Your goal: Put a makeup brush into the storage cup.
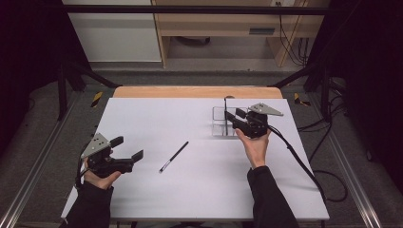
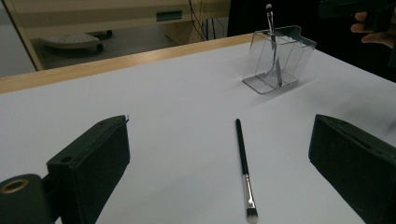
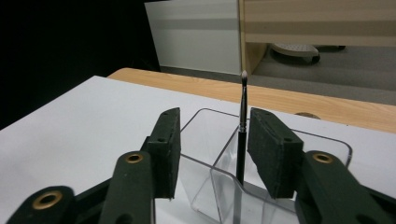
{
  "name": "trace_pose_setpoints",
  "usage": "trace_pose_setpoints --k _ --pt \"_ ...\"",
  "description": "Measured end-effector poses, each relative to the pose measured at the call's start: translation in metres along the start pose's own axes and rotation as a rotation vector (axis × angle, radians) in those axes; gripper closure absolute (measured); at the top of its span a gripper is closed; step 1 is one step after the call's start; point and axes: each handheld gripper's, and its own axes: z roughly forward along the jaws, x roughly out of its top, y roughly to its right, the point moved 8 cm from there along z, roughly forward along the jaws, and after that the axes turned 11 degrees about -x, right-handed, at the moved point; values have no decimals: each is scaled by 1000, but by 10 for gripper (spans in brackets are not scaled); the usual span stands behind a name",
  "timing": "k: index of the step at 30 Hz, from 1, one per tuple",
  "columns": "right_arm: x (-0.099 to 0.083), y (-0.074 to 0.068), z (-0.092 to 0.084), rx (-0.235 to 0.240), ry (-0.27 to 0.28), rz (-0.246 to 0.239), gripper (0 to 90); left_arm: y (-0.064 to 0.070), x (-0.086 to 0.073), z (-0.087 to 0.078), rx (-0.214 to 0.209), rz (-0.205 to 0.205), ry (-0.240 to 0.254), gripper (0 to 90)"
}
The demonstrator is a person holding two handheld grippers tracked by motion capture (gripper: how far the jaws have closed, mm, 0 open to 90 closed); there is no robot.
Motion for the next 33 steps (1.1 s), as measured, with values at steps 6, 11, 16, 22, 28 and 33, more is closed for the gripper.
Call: trace_pose_setpoints --k 6,11,16,22,28,33 --pt "-1 1 -17 23 9 -16 386 0 0 0 -2 -1 0 49" --pt "-3 -5 -30 58 6 -59 305 -1 0 0 0 -4 1 49" --pt "-4 -10 -42 95 12 -70 246 0 -1 1 -2 -4 -4 49" --pt "-9 -7 -55 113 7 -65 185 -1 -2 0 -1 -4 -3 49" --pt "-16 -6 -68 129 3 -92 106 0 -2 1 0 -9 -2 48" --pt "-20 -6 -78 130 12 -101 62 -1 -3 0 1 -8 -3 48"
